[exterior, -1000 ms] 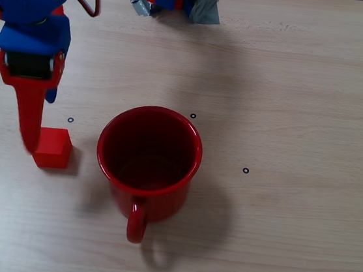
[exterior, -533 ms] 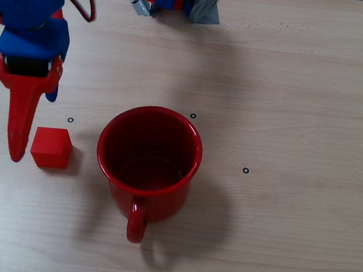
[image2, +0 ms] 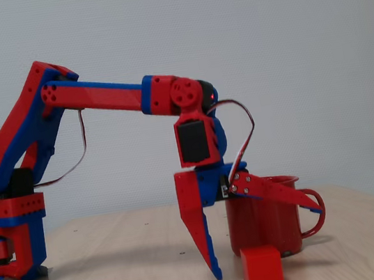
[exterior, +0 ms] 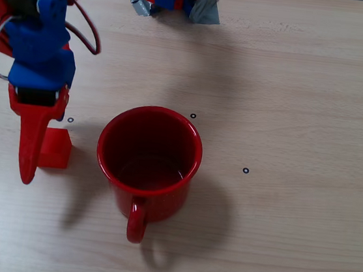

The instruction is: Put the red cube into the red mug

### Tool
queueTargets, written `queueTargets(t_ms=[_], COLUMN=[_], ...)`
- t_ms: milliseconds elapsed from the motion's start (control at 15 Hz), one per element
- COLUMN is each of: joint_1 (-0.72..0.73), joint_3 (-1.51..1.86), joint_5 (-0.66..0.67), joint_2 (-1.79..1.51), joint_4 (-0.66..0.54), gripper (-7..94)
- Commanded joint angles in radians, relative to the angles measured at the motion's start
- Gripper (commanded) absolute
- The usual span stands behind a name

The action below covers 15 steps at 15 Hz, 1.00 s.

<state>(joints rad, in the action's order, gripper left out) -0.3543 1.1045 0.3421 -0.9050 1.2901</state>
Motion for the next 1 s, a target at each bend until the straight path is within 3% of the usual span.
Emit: queueTargets(t_ms=[0, 933], joint_1=[-0.009, 0.018], joint_3=[-0.003, 0.048], joint_5=[-0.015, -0.071], joint_2=[-0.061, -0.044], joint_4=[-0.021, -0.163], gripper=[64, 60])
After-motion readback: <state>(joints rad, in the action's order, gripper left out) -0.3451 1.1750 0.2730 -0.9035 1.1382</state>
